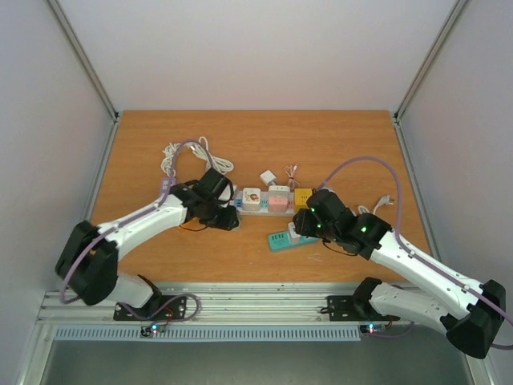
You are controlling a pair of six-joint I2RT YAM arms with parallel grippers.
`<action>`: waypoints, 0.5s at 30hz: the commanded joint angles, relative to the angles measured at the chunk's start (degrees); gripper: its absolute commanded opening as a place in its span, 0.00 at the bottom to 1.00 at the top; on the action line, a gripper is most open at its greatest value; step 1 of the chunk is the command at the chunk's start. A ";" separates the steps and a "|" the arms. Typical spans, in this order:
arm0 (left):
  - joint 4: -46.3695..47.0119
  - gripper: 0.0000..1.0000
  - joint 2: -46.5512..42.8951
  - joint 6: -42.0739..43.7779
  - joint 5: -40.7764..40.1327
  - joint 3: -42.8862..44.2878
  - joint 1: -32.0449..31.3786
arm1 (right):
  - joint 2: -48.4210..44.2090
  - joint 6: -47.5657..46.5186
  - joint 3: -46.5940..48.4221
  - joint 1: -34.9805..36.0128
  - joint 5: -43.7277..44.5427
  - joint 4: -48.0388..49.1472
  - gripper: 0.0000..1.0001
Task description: Insert the plug
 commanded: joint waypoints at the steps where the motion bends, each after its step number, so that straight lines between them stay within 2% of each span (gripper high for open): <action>1: 9.07 0.14 -9.09 -0.93 7.47 -1.38 -0.27 | -3.75 -1.31 -1.30 -0.17 -2.33 4.53 0.53; 7: 22.20 0.15 -18.58 -6.32 17.27 -3.82 -0.26 | -8.71 -4.66 -4.21 -0.22 -13.39 15.17 0.57; 11: 29.94 0.16 -22.88 -12.84 20.41 -4.01 -0.29 | -9.41 -5.35 -4.79 -0.20 -23.32 23.65 0.59; 15: 36.73 0.16 -25.27 -20.50 21.83 -3.88 -0.25 | -9.25 -3.04 -4.46 -0.15 -27.64 31.12 0.66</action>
